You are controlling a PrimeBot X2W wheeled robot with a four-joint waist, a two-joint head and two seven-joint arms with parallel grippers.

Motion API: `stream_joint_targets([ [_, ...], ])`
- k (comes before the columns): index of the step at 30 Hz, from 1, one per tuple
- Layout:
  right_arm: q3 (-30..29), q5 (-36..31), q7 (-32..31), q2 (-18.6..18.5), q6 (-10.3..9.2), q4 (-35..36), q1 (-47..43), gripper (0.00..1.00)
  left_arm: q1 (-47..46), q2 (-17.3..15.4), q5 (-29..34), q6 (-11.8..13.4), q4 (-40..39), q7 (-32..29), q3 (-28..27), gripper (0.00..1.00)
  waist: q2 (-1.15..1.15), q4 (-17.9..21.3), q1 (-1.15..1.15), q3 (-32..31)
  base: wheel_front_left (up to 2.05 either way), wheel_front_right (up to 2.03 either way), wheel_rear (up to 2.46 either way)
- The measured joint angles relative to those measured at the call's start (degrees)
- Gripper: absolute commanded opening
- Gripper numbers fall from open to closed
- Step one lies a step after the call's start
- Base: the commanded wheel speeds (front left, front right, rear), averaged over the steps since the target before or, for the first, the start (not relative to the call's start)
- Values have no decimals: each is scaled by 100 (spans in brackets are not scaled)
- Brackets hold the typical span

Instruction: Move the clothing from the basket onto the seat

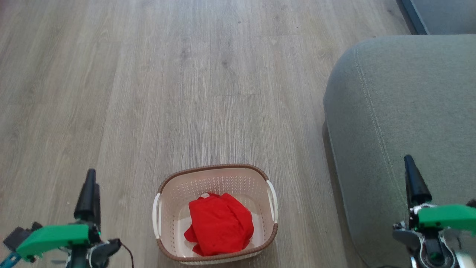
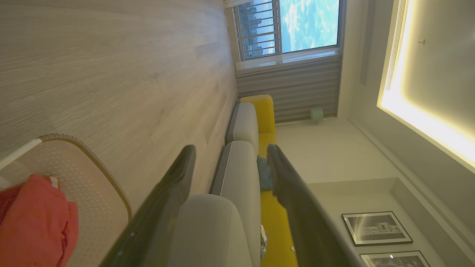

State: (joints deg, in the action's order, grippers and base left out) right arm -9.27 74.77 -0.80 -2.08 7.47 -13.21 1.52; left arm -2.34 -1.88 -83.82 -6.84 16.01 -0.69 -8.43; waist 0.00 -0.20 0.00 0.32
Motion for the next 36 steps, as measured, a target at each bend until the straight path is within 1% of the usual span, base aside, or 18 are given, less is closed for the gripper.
stream_joint_targets([
  [1,0,0,0,0,0,0,0,100,0,0,0,0,0,0,0,100,0,0,0,0,0,0,0],
  [9,77,-872,133,0,0,408,151,100,-68,0,480,-2,-327,135,-119,100,0,-40,0,13,0,0,0],
  [10,77,-872,133,0,0,408,151,100,-68,0,480,-2,-327,135,-119,100,0,-40,0,13,0,0,0],
  [13,143,-1159,183,-2,0,538,153,100,-158,0,710,4,-531,199,-129,100,0,-55,0,26,0,0,0],
  [17,258,-1561,238,-26,0,712,187,100,-236,0,943,149,-794,264,-118,100,0,-80,0,43,0,0,0],
  [21,371,-1972,292,-146,0,881,305,100,-243,0,1279,282,-1122,330,-115,100,0,-107,0,68,0,0,0],
  [28,584,-2671,432,-321,0,1136,377,100,-387,0,2025,702,-1783,437,21,100,0,-155,0,122,0,0,0],
  [29,610,-2772,454,-350,0,1163,378,100,-404,-1,2151,776,-1890,445,85,100,0,-160,0,128,0,0,0],
  [30,630,-2942,470,-365,0,1222,378,100,-429,-1,2410,921,-2039,488,193,100,0,-166,0,138,0,0,0],
  [36,793,-3507,578,-411,0,1356,402,100,-454,-4,3323,1348,-2376,595,744,100,0,-169,0,156,0,0,0],
])
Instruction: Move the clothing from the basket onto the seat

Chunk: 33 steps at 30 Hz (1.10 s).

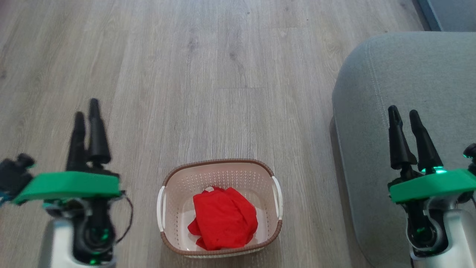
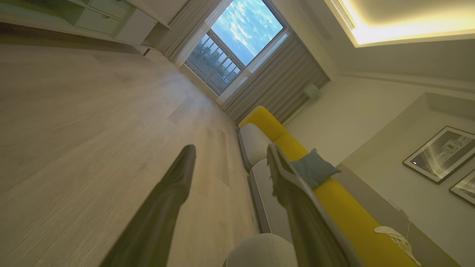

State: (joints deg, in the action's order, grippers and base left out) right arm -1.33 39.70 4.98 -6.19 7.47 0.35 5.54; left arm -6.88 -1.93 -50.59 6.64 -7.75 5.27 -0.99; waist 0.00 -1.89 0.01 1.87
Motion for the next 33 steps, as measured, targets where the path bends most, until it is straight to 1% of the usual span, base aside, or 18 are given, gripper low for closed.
stream_joint_targets([
  [2,43,-182,19,-40,0,-5,-1,100,1,-1,244,63,-14,35,231,100,0,2,0,-4,0,0,0],
  [5,140,-409,67,-103,0,-5,0,100,0,-4,798,99,-67,82,547,100,0,11,0,1,0,0,0],
  [12,337,-892,194,-154,0,-53,-1,100,-10,-14,1782,452,-65,190,1169,100,0,44,0,14,0,0,0],
  [15,444,-1055,245,-182,0,-75,-1,100,-12,-63,2116,676,-37,240,1426,100,0,61,0,14,0,0,0],
  [19,481,-1244,311,-205,0,-181,-2,100,-37,-229,2438,923,125,299,1795,100,0,80,0,4,0,0,0],
  [20,481,-1244,311,-205,0,-181,-2,100,-37,-229,2438,923,125,299,1795,100,0,80,0,4,0,0,0],
  [22,586,-1373,323,-267,0,-290,-5,100,-40,-288,2591,1091,237,348,1967,100,0,84,0,-7,0,0,0],
  [27,731,-1671,420,-309,1,-604,-13,100,-40,-416,2872,1383,586,422,2337,100,0,97,0,-34,0,0,0],
  [31,753,-1873,485,-308,1,-881,-22,100,-40,-414,2998,1473,882,487,2519,100,0,97,-1,-46,0,0,0],
  [33,754,-1959,538,-307,1,-977,-21,100,-38,-411,3073,1473,1024,497,2538,100,0,95,0,-47,0,0,0],
])
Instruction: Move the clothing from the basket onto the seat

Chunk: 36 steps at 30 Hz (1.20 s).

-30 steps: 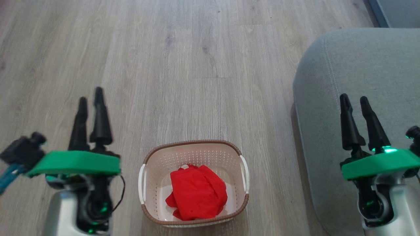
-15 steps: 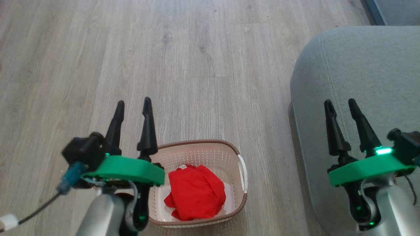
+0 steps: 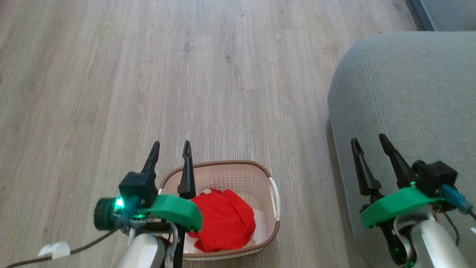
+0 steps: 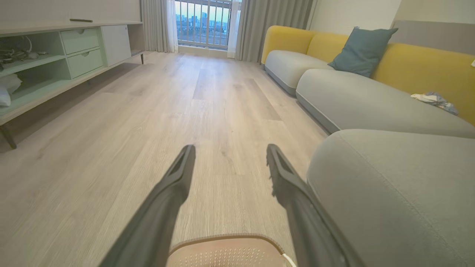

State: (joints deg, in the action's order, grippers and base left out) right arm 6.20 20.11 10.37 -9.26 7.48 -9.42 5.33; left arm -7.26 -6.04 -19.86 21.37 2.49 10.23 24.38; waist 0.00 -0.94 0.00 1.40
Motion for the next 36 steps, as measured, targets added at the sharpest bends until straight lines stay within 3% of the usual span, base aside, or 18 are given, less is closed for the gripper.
stream_joint_targets([
  [8,-38,-448,126,24,0,-461,0,100,12,92,405,-60,254,144,-31,100,0,-23,0,24,0,0,0],
  [19,-1,-1196,290,23,1,-506,13,100,12,233,1196,-123,276,321,-102,100,0,-63,0,66,0,0,0],
  [24,32,-1214,387,33,1,-559,21,100,31,261,1516,-163,371,407,-99,100,0,-42,0,48,0,0,0],
  [28,32,-1171,396,34,1,-646,23,100,38,282,1427,-385,600,422,-126,100,0,-22,0,28,0,0,0],
  [33,7,-959,402,64,1,-782,23,100,49,282,1304,-414,656,422,-174,100,0,-10,0,19,0,0,0],
  [36,-19,-709,402,157,1,-896,23,100,55,287,798,-622,895,422,-200,100,0,5,0,4,0,0,0],
])
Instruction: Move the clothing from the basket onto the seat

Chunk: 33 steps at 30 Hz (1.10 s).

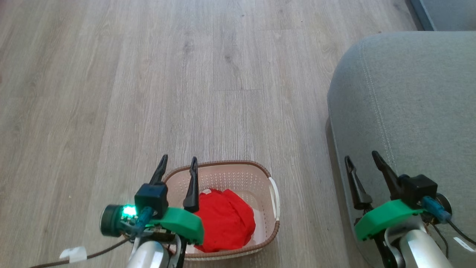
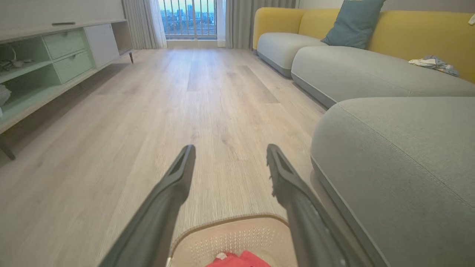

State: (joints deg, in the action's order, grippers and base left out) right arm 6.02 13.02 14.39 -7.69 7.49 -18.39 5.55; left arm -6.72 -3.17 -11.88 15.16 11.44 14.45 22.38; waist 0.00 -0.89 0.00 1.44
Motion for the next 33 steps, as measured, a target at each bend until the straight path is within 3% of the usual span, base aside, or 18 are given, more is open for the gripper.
stream_joint_targets([
  [4,15,64,0,-1,0,-48,0,100,5,1,-73,-144,107,0,-26,100,0,10,0,0,0,0,0],
  [21,25,-79,0,-105,0,23,119,100,-9,5,-74,-290,368,0,46,100,0,32,0,142,0,0,0],
  [33,91,-138,1,-367,0,276,506,100,-738,27,101,-305,1373,0,586,100,0,164,0,1015,0,0,0],
])
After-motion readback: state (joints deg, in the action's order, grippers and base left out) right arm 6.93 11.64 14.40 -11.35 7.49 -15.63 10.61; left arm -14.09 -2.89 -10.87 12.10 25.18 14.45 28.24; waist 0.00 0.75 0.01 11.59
